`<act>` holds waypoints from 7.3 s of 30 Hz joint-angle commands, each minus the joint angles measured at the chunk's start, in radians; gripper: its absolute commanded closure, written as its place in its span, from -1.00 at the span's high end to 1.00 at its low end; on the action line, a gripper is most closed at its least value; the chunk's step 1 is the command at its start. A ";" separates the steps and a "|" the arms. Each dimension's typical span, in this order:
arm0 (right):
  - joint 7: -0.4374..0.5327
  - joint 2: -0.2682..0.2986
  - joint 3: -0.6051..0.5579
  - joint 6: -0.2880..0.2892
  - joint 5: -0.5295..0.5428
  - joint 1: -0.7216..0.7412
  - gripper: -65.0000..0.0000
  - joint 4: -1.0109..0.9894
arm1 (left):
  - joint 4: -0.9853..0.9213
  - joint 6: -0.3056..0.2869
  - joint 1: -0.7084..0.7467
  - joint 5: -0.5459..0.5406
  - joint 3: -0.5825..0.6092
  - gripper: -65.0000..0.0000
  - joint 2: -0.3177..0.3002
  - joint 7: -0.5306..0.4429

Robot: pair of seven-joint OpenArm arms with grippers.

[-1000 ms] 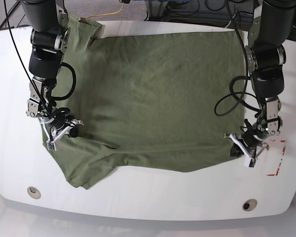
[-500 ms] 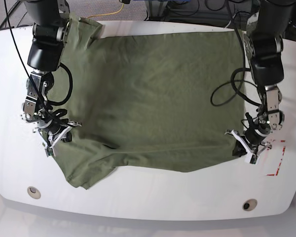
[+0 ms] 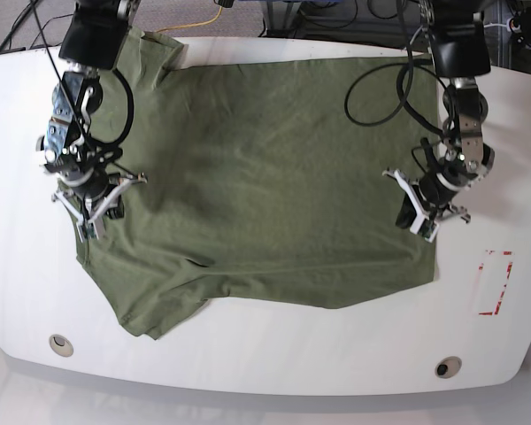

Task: Layout the t-shirt on the table in an organized manner, then fold the t-shirt properly
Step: 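Grasp the shirt with both grippers and pull it toward the robot, then release the shirt and hold both grippers at the shirt's shoulder corners, then grasp the green shirt's corners with both grippers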

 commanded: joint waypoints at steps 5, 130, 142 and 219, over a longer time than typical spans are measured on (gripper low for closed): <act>0.008 -0.003 0.052 0.010 0.017 -0.135 -0.96 0.225 | 0.227 0.009 0.136 -0.015 -0.006 -1.00 0.000 -0.003; -0.258 -0.058 0.602 0.040 0.633 -0.356 -1.00 -0.089 | 0.493 -0.085 0.743 -0.954 -0.457 0.54 -0.155 0.436; -0.258 -0.058 0.602 0.041 0.633 -0.359 -1.00 -0.086 | 0.461 -0.085 0.818 -0.945 -0.439 0.54 -0.154 0.437; -0.258 -0.058 0.602 0.046 0.633 -0.362 -1.00 -0.086 | 0.312 -0.085 0.742 -0.946 -0.212 -1.00 -0.151 0.437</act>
